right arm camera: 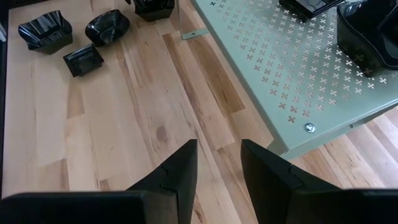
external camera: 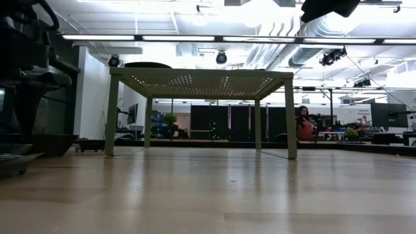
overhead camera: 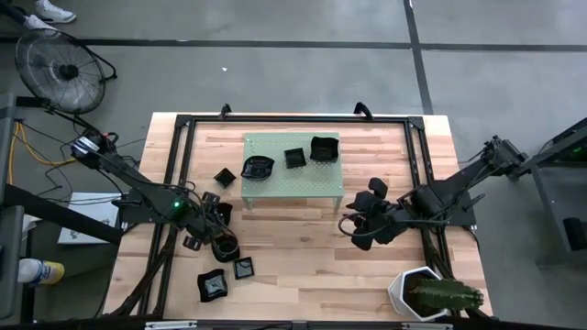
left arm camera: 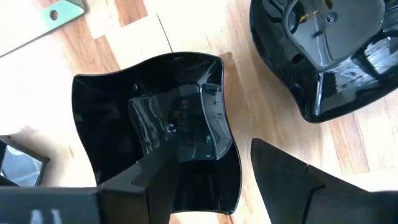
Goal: Pick & Place Mini shaped plates
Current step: Stack the distorted square plate on top of the other distorted square plates on the shelf
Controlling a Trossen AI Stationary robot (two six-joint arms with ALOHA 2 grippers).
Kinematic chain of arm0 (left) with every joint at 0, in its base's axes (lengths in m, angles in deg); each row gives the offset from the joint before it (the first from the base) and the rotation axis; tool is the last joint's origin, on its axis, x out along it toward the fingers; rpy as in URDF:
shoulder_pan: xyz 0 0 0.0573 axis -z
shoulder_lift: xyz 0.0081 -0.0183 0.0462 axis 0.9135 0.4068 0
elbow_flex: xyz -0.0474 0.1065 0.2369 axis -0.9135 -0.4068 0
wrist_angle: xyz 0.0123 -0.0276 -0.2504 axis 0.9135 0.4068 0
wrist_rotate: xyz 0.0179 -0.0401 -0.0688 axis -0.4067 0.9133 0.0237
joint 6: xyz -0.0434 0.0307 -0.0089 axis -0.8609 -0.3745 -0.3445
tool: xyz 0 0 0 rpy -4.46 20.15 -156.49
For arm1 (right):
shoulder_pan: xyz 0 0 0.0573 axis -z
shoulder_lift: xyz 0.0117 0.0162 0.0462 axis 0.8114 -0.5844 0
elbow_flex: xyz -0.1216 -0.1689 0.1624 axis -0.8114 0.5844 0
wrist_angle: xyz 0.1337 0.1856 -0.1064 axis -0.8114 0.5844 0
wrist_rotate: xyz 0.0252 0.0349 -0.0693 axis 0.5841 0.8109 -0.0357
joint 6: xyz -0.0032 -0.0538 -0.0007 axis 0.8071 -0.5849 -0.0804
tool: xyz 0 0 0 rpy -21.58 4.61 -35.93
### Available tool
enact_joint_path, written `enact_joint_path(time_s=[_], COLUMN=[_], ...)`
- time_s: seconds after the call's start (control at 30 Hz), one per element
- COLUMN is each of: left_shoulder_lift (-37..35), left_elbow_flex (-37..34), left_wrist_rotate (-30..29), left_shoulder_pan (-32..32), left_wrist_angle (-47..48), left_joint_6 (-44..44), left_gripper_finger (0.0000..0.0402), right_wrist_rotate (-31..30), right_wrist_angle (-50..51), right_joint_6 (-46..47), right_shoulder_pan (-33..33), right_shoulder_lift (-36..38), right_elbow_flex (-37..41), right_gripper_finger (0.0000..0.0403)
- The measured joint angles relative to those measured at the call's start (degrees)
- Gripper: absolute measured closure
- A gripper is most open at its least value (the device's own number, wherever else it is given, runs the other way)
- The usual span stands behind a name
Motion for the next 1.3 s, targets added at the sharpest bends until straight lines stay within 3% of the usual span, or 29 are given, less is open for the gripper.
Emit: enact_joint_path(time_s=[0.2, 0.53, 1.1, 1.3], left_shoulder_lift=[0.00, 0.00, 0.02, 0.00], left_elbow_flex=[0.00, -0.02, -1.92, -1.46], left_wrist_rotate=[0.00, 0.69, 2.55, -0.15], left_shoulder_pan=[0.00, 0.00, -0.02, -0.02], left_wrist_angle=[-0.44, -0.82, -3.53, -3.47], left_joint_6=[-0.24, -0.50, -0.30, 1.39], left_gripper_finger=[0.0220, 0.0304, 0.0309, 0.0311], right_wrist_rotate=[0.00, -0.93, -1.09, -1.79], right_wrist_angle=[0.01, 0.01, 0.01, 0.01], right_joint_6=[0.00, 0.00, 0.19, 0.61], right_shoulder_pan=[0.00, 0.00, -0.24, -1.41], right_shoulder_lift=[0.00, 0.00, -0.02, -0.02], right_elbow_flex=[0.00, 0.00, 0.00, 0.00], right_gripper_finger=[0.0284, 0.0285, 0.0284, 0.0285])
